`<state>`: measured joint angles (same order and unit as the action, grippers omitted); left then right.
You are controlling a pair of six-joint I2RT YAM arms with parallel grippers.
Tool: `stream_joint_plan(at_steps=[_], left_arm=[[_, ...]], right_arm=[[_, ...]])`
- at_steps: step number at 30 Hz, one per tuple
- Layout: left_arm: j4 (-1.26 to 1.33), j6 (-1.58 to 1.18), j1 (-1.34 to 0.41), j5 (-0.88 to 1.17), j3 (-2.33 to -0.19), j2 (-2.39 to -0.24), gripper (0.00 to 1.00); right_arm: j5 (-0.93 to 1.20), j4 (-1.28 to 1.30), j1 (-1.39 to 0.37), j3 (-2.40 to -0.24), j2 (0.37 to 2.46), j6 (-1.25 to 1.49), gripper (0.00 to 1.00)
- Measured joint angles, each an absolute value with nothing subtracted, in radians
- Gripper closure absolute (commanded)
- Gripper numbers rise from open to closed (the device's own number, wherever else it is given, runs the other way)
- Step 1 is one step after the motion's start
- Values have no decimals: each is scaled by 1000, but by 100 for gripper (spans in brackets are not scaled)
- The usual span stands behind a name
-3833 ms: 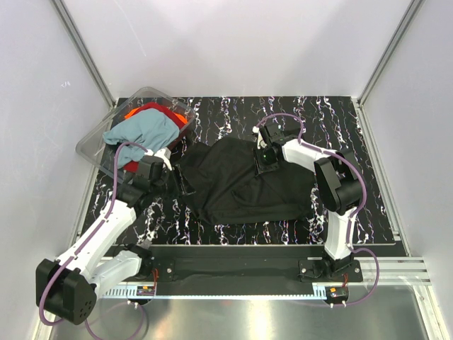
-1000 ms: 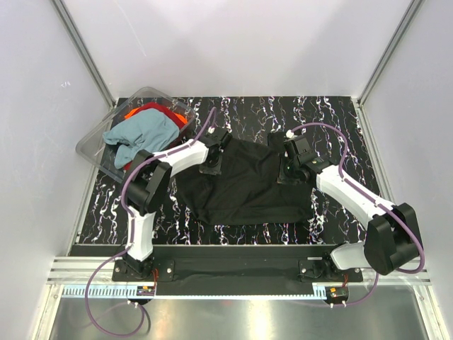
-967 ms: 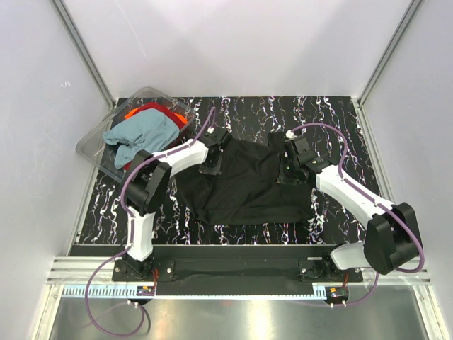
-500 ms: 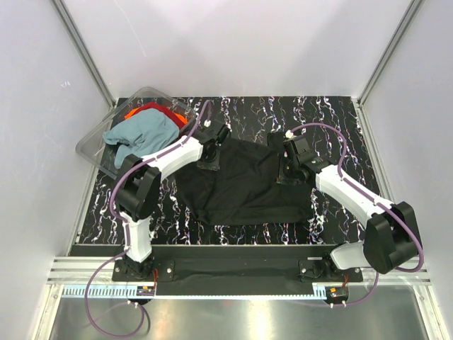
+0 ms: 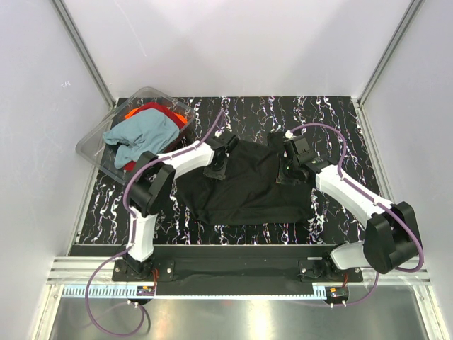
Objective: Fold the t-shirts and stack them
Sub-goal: Flatten the tshirt out
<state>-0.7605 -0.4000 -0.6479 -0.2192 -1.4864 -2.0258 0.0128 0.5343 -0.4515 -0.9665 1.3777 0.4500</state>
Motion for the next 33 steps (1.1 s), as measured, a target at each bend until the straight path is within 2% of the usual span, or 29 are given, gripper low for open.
stream_joint_plan(at_steps=[3,8,12,17,20,28,33], left_arm=[[-762,-400,-647,-222,-1490,-2047,65],[-757,-400,-646,-229,-1499,-2051,63],[-758,-400,-646,-244,-1499,-2051,64],[-758,-399,-646,-261,-1499,-2051,73],[-758,-399,-646,-270,-1499,-2051,73],[-759,-397,-646,-303,-1500,-2051,68],[-759,-397,-646,-306,-1500,-2051,68]], right_arm=[[13,534,-451,-966,1378,450,100],[13,527,-451,-966,1378,450,100],[13,521,-451,-966,1378,450,100],[13,519,-451,-966,1388,450,100],[14,519,-451,-966,1396,450,100],[18,519,-451,-966,1396,450,100],[20,519,-451,-966,1398,450,100]])
